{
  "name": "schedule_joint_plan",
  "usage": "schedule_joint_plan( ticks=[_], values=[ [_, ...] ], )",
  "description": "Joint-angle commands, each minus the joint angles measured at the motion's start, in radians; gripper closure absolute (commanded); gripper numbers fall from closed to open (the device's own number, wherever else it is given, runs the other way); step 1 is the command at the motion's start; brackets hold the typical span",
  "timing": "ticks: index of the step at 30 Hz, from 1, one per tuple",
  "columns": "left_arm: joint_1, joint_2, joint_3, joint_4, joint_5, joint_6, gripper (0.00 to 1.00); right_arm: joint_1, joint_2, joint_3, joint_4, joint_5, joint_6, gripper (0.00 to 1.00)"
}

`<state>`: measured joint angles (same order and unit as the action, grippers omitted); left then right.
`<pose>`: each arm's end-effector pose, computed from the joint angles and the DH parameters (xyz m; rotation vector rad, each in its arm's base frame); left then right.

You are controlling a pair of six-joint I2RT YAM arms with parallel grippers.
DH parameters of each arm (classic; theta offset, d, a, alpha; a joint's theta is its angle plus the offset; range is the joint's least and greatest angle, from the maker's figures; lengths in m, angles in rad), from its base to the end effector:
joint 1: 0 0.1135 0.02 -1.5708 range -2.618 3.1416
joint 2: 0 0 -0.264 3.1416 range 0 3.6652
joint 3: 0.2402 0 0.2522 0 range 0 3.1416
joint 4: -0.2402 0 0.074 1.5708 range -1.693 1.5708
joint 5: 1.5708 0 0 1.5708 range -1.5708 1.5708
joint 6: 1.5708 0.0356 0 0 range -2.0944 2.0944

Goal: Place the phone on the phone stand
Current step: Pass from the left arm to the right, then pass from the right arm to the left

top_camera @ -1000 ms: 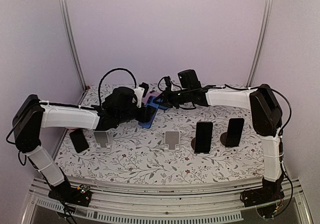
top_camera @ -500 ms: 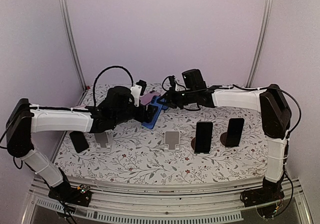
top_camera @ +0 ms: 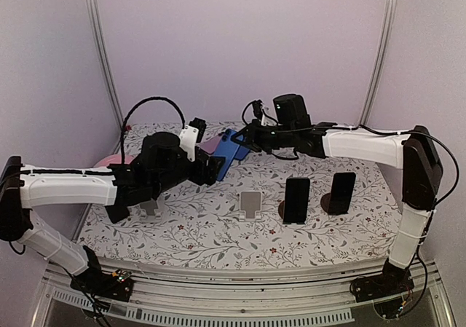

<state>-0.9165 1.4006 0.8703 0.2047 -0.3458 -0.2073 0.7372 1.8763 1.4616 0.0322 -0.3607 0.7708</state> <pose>0.2036 -0.2456 0.2672 0.4331 1.8505 -0.4425 0.3227 0.3100 0.2814 -0.2302 2.1684 1.2885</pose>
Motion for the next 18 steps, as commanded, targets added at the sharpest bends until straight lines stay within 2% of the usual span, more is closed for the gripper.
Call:
schedule_joint_plan(
  ticks=[1, 9, 18],
  values=[
    [-0.033, -0.051, -0.031, 0.01, -0.061, 0.021, 0.11, 0.017, -0.09, -0.036, 0.074, 0.052, 0.032, 0.98],
    [-0.091, -0.095, -0.058, 0.029, -0.112, 0.052, 0.13, 0.043, -0.146, -0.068, 0.078, 0.103, 0.061, 0.98],
    [-0.177, -0.125, -0.098, 0.08, -0.288, 0.131, 0.15, 0.093, -0.192, -0.063, 0.027, 0.2, 0.122, 0.98]
  ],
)
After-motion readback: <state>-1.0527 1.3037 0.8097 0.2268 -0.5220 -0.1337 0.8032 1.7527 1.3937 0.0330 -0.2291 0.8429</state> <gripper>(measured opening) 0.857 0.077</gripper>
